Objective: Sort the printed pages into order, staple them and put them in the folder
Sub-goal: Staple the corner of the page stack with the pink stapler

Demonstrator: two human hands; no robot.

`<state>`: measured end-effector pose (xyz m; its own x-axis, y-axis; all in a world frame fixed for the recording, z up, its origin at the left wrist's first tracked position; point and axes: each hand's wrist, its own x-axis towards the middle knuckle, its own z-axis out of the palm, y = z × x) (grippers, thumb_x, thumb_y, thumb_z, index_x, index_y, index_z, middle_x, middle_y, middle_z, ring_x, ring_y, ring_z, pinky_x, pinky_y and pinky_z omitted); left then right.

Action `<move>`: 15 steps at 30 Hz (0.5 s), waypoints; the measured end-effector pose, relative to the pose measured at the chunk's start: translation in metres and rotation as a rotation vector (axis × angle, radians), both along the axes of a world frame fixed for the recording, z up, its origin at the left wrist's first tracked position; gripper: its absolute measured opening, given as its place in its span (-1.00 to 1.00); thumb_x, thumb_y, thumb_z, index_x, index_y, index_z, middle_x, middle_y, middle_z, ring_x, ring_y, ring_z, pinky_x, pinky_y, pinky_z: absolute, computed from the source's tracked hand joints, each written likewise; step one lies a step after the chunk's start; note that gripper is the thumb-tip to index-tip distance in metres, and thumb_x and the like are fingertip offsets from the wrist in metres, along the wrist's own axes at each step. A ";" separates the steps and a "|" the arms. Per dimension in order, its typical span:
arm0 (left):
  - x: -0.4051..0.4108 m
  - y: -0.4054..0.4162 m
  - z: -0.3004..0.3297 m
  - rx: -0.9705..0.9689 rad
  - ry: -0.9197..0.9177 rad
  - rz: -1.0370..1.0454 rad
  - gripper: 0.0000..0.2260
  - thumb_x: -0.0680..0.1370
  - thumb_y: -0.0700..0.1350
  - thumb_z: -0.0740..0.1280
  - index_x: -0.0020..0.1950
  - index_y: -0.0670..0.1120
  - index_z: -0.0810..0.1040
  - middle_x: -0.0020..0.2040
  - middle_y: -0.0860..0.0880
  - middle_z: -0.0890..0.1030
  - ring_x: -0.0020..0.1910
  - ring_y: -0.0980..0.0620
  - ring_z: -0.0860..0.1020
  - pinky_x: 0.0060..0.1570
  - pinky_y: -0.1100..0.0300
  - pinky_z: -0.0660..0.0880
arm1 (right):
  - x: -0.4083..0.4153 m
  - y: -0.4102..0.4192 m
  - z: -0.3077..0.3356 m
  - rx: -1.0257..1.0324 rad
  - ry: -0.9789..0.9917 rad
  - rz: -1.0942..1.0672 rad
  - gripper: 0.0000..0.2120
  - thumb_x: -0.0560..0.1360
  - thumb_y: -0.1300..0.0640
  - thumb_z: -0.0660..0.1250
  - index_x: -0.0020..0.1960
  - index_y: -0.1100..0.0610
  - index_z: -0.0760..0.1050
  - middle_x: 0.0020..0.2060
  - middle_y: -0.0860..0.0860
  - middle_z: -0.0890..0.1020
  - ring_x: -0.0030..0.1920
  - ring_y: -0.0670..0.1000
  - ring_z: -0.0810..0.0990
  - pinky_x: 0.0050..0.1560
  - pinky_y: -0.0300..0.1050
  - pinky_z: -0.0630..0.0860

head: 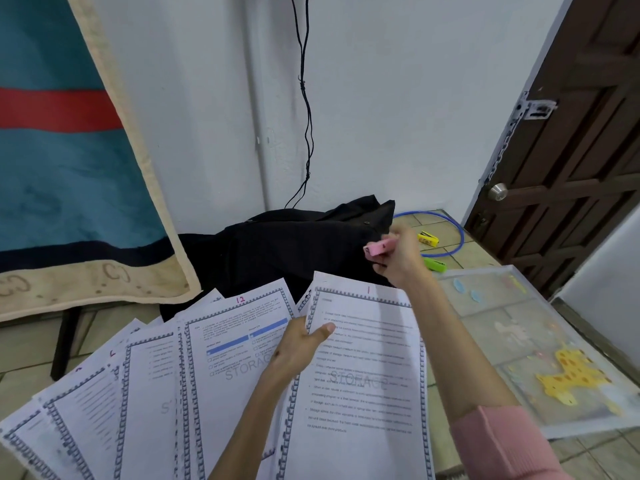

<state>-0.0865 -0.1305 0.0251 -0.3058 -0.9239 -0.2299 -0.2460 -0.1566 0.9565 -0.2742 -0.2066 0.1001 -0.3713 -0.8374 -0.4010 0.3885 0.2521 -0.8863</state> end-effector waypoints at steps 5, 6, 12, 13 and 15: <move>0.018 -0.009 -0.001 0.027 -0.014 0.062 -0.82 0.57 -0.11 0.28 0.15 -0.06 0.55 -0.01 0.00 0.63 -0.12 0.15 0.60 -0.22 0.36 0.51 | -0.065 0.019 -0.055 0.070 0.310 -0.060 -0.84 0.46 0.35 0.30 -0.10 0.50 0.48 -0.02 0.38 0.57 -0.11 0.21 0.59 -0.03 -0.06 0.56; 0.021 -0.012 -0.001 0.031 -0.017 0.073 -0.83 0.57 -0.12 0.28 0.13 -0.06 0.56 -0.01 -0.01 0.64 -0.14 0.14 0.60 -0.22 0.34 0.52 | -0.069 0.027 -0.067 0.118 0.481 -0.093 -0.82 0.41 0.31 0.39 -0.11 0.45 0.51 -0.01 0.33 0.61 -0.01 0.27 0.59 -0.01 0.00 0.55; 0.033 -0.025 -0.002 0.064 -0.010 0.106 -0.79 0.55 -0.11 0.30 0.16 -0.10 0.56 -0.01 -0.05 0.65 -0.08 0.06 0.62 -0.14 0.22 0.54 | -0.058 0.058 -0.110 0.012 0.645 -0.232 -0.78 0.32 0.33 0.48 -0.05 0.26 0.57 -0.15 0.14 0.65 -0.24 0.00 0.57 -0.26 -0.42 0.44; 0.034 -0.025 -0.001 0.060 -0.009 0.105 -0.81 0.55 -0.11 0.30 0.15 -0.08 0.56 -0.04 -0.01 0.65 -0.10 0.08 0.62 -0.15 0.23 0.54 | -0.057 0.058 -0.115 0.011 0.653 -0.238 -0.73 0.33 0.33 0.48 0.01 0.31 0.55 -0.14 0.13 0.63 -0.25 -0.02 0.55 -0.28 -0.46 0.42; 0.035 -0.027 0.001 0.061 -0.002 0.102 -0.82 0.56 -0.11 0.30 0.15 -0.06 0.55 -0.08 0.03 0.64 -0.11 0.09 0.61 -0.15 0.23 0.54 | -0.060 0.055 -0.123 0.066 0.705 -0.197 -0.68 0.36 0.33 0.48 0.08 0.35 0.52 -0.07 0.18 0.63 -0.14 0.06 0.58 -0.19 -0.37 0.43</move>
<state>-0.0519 -0.1572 0.0258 -0.2105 -0.9344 -0.2872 -0.2276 -0.2389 0.9440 -0.3339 -0.1517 -0.0229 -0.7009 -0.7109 -0.0583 -0.2250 0.2979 -0.9277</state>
